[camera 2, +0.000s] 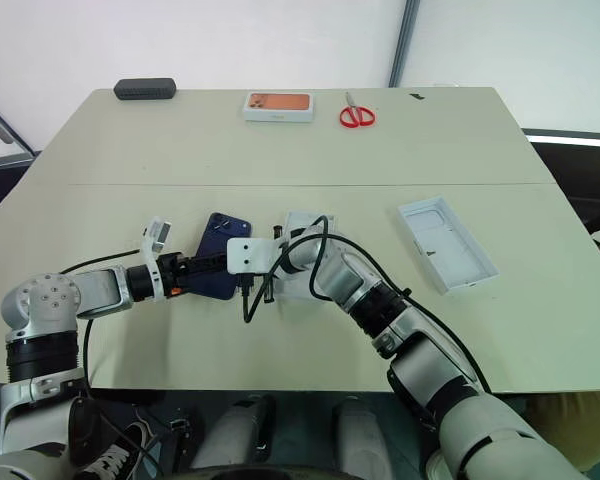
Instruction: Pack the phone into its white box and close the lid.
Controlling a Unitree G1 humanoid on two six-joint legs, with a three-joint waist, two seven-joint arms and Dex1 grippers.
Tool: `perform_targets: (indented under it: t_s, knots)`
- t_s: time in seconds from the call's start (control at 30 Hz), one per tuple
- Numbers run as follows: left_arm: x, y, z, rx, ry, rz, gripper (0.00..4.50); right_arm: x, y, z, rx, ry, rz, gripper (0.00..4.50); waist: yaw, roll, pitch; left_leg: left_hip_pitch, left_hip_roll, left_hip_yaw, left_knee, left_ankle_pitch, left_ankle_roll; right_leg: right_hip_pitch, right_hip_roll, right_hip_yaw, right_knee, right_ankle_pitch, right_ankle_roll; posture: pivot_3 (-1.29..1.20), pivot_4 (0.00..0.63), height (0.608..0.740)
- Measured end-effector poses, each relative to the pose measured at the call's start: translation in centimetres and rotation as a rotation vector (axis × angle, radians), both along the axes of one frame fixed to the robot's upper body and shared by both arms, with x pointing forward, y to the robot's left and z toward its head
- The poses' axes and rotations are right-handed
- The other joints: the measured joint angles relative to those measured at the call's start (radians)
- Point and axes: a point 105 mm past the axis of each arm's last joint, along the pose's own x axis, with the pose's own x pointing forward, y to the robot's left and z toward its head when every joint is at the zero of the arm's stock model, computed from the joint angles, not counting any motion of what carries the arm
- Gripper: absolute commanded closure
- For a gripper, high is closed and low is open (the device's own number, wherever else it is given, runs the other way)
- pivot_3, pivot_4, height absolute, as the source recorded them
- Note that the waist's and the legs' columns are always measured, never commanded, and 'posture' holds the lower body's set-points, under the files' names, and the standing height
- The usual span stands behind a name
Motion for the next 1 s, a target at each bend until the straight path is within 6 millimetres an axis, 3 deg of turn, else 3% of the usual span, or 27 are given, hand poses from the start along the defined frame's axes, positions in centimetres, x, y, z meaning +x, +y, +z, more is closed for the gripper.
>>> perform_targets:
  t_s: [0.07,0.13,0.4,0.5,0.57,0.6,0.83,0.93,1.0]
  knots:
    - [0.1,0.2,-0.3,0.004,0.007,0.013,1.31,0.0,0.1,0.0,-0.001,-0.005,0.005,4.5,-0.002,0.0,0.0,0.0,0.0,0.0,0.0,0.0,0.0,0.0,0.0,0.0,0.0,0.0,0.0,0.0,0.15,0.74]
    - [0.0,0.4,-0.8,0.021,0.02,0.022,2.36,-0.1,0.1,0.0,-0.002,-0.006,0.007,4.5,-0.003,0.0,0.0,0.0,0.0,0.0,-0.001,0.0,0.0,-0.001,0.0,0.0,0.0,0.0,0.0,0.0,0.15,0.74]
    - [-0.3,0.4,-1.3,0.019,0.019,0.027,2.36,-0.1,0.1,0.0,-0.002,-0.011,0.009,4.5,-0.002,0.0,0.0,-0.001,0.0,0.0,-0.001,0.0,0.0,-0.001,0.0,0.0,0.0,0.0,0.0,0.0,0.15,0.74]
    - [-0.2,0.5,-1.5,0.024,0.022,0.036,3.13,-0.1,0.0,0.0,-0.001,-0.012,0.008,4.5,-0.002,0.0,0.0,-0.001,0.0,0.0,-0.001,0.0,0.0,-0.001,0.0,0.0,0.0,0.0,0.0,0.0,0.15,0.74]
    - [-0.3,0.5,-1.6,0.012,0.027,0.04,4.23,0.0,0.0,0.0,-0.002,-0.012,0.007,4.5,-0.002,0.0,0.0,-0.001,0.0,0.0,-0.001,0.0,0.0,-0.001,0.0,0.0,0.0,0.0,0.0,0.0,0.15,0.74]
    - [-0.4,0.1,-1.3,-0.011,0.012,0.021,4.49,0.0,-0.2,-0.1,-0.005,-0.013,0.003,4.5,0.001,0.0,0.0,0.0,0.001,0.0,-0.001,0.0,0.0,0.0,0.0,0.0,0.0,0.0,0.0,0.0,0.15,0.74]
    - [-0.6,0.4,-1.4,-0.035,0.007,0.044,4.49,-0.2,-0.2,0.2,0.077,0.065,-0.035,4.5,-0.002,0.0,-0.001,0.0,0.001,0.0,-0.001,0.0,0.0,0.0,0.0,0.0,-0.002,0.0,0.0,0.0,0.15,0.74]
    - [-0.5,0.8,-1.5,-0.115,0.018,0.093,4.49,-0.1,0.0,1.8,0.229,0.15,-0.078,4.5,-0.002,0.0,0.0,-0.002,0.002,-0.001,-0.001,0.0,0.0,-0.003,0.0,0.0,-0.001,0.0,0.0,0.0,0.15,0.74]
    - [-0.4,1.0,-1.1,-0.173,0.008,0.123,4.5,-0.4,0.4,3.7,0.357,0.216,-0.082,3.97,-0.002,-0.001,0.001,-0.003,0.002,-0.001,-0.001,0.0,0.0,-0.003,0.0,0.0,-0.001,0.0,0.0,0.0,0.15,0.74]
